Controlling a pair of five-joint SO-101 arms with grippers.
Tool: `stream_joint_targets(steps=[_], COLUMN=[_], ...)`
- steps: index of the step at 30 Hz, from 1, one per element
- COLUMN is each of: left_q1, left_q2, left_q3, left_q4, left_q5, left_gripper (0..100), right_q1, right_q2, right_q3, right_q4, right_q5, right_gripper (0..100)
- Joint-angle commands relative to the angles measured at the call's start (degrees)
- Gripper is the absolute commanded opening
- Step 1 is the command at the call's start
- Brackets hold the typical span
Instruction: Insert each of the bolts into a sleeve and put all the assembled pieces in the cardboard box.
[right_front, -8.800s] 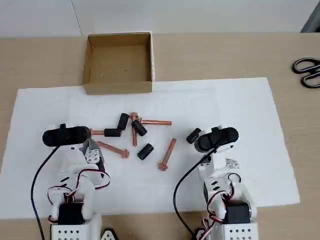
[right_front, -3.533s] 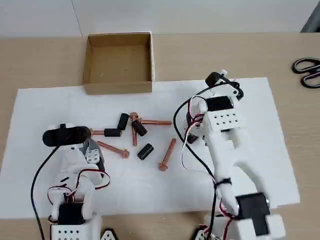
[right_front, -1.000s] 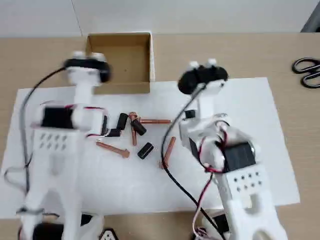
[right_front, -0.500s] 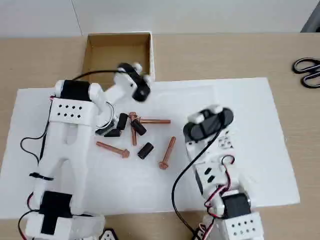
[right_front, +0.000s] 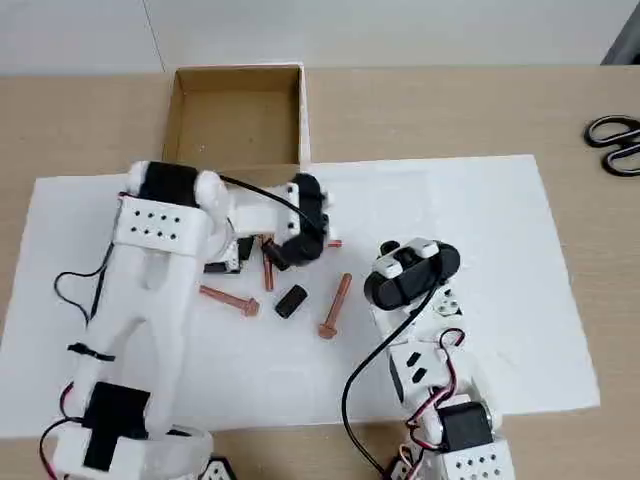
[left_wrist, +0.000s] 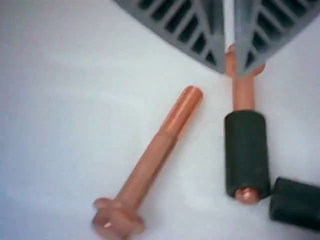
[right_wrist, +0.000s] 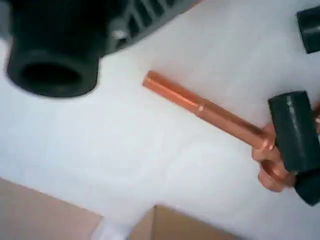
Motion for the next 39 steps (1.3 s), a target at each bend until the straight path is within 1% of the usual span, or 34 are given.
stream_joint_targets(steps=[1, 5, 8, 15, 23, 28, 33, 39], left_q1=[2.02, 2.55, 1.67, 1.76, 1.58, -0.53, -3.69, -3.69], left_q2=[-0.18, -1.67, -4.57, -11.08, -11.78, -11.78, -11.69, -11.69], left_q3=[3.03, 8.22, 9.98, 13.23, 20.7, 20.62, 20.97, 20.62], left_q4=[1.41, 1.41, 1.41, 1.41, 1.32, 1.32, 1.32, 1.05], left_q5=[-0.44, -0.26, -0.26, -0.18, -0.62, -4.66, -10.9, -18.02], left_gripper=[1, 1, 1, 1, 1, 1, 1, 1], right_q1=[2.33, 7.87, 10.24, 10.33, 10.59, 10.42, 10.42, 10.42], right_q2=[-1.1, -1.19, -1.19, -1.19, -1.19, -1.19, -1.19, -1.19], right_q3=[-0.7, -0.7, -0.7, -0.26, -0.18, -0.18, -0.18, -0.18], right_q4=[-1.63, -1.63, -1.63, -1.63, -1.63, -1.63, -1.63, -1.63], right_q5=[0.35, 0.09, 0.09, 0.0, 0.0, 0.0, 0.0, 0.0], right_gripper=[0.5, 0.5, 0.5, 0.5, 0.5, 0.5, 0.5, 0.5])
